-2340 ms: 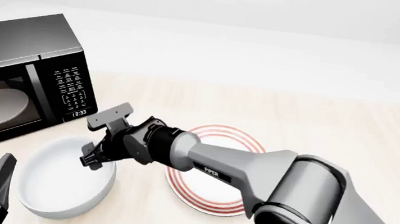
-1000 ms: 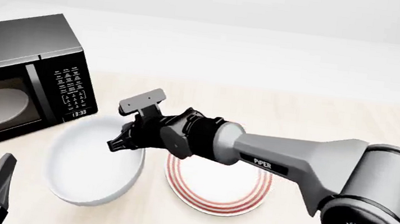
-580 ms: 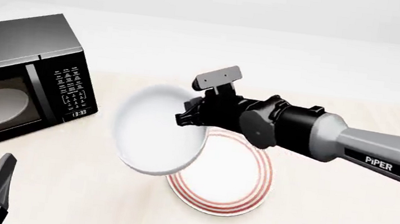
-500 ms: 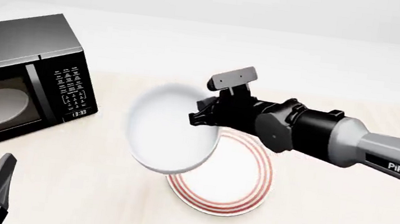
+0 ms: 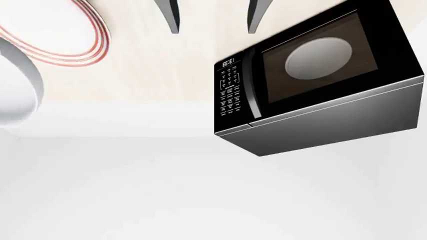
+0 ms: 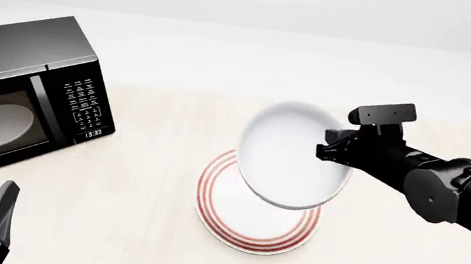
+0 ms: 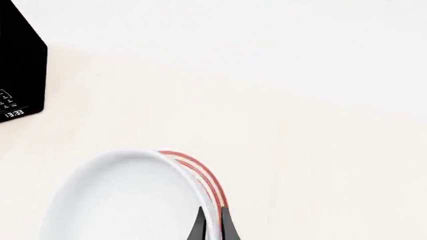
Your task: Put the white bowl to the right of the plate.
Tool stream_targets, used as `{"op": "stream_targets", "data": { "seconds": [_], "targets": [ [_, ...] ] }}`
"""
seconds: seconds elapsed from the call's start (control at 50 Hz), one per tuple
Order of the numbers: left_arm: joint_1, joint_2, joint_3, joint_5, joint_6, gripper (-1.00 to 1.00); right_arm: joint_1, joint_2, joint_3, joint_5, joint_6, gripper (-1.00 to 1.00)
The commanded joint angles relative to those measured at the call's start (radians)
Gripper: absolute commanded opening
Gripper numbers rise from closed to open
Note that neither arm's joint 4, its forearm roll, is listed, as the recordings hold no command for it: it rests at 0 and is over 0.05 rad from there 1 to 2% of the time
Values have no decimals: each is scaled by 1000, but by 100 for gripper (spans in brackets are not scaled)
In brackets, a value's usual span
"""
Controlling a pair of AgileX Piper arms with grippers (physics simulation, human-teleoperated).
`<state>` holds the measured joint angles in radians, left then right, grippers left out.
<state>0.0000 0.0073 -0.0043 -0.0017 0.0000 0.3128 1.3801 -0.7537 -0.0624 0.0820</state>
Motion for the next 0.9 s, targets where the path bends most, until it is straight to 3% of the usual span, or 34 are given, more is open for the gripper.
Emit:
{"op": "stream_targets", "data": {
  "seconds": [0.02, 0.42, 0.9],
  "targets": [
    [0, 0, 0, 0, 0, 100, -153, -108, 110, -24, 0, -100],
    [0, 0, 0, 0, 0, 100, -360, -172, 258, -102, 41, -100],
    [0, 0, 0, 0, 0, 100, -599, -117, 385, -247, 62, -100]
  ]
}}
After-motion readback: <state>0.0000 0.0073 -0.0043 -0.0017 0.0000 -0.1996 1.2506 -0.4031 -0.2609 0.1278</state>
